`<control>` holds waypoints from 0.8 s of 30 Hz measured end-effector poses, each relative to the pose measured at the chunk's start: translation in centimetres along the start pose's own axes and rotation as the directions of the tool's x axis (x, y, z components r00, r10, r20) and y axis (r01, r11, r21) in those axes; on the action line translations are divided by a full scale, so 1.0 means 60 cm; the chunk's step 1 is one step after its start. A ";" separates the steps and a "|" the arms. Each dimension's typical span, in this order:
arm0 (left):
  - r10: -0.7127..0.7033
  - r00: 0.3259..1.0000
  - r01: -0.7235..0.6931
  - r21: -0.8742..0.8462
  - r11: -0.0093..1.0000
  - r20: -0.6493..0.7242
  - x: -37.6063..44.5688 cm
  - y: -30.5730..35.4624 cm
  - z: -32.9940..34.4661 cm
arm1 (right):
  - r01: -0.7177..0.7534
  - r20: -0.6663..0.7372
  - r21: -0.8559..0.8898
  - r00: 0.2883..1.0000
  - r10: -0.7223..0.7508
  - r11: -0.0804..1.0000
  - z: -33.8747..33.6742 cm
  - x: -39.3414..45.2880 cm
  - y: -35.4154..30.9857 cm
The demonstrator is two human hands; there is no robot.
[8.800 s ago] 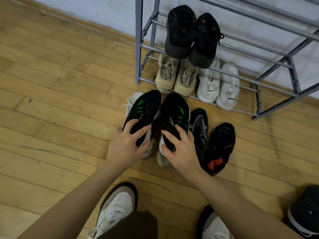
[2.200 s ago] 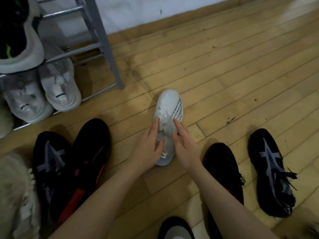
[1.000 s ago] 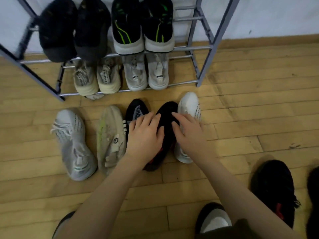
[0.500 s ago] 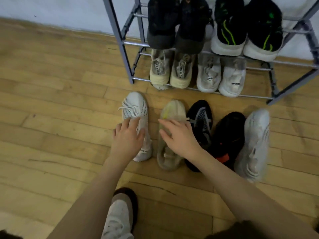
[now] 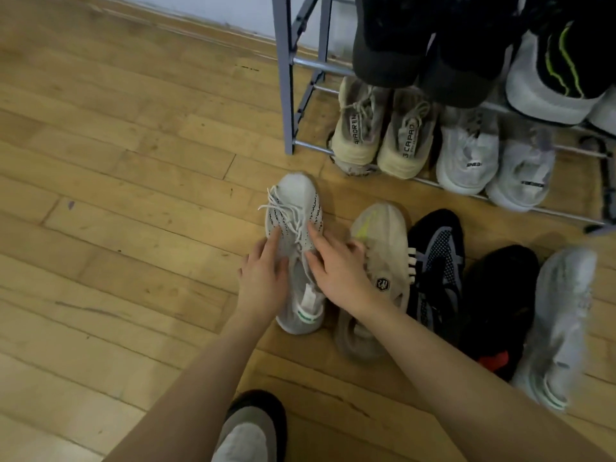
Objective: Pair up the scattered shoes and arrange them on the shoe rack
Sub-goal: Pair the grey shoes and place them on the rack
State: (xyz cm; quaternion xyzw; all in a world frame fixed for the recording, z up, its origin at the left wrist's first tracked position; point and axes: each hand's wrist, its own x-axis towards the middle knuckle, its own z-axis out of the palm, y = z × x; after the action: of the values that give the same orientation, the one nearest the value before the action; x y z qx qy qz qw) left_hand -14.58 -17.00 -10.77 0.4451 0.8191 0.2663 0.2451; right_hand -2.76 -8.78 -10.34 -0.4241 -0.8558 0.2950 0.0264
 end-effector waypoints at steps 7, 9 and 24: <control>0.152 0.978 -0.178 -0.186 0.966 -0.146 0.010 0.052 -0.024 | 0.062 -0.248 0.312 0.968 0.018 0.948 -0.052 -0.032 -0.005; 0.242 0.958 -0.265 -0.151 0.952 -0.156 0.013 0.076 -0.034 | 0.086 -0.291 0.346 0.957 0.020 0.934 -0.078 -0.049 0.002; 0.476 0.879 -0.459 -0.248 0.853 0.013 -0.050 0.321 0.085 | -0.060 -0.585 0.276 0.782 0.217 0.959 -0.220 -0.255 0.177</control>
State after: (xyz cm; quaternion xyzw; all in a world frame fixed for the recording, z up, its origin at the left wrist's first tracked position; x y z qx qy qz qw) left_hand 1.67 -9.57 -1.43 0.6077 0.6388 0.3974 0.2545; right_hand 18.43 -8.80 -1.93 -0.5521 -0.7252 0.2457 0.3300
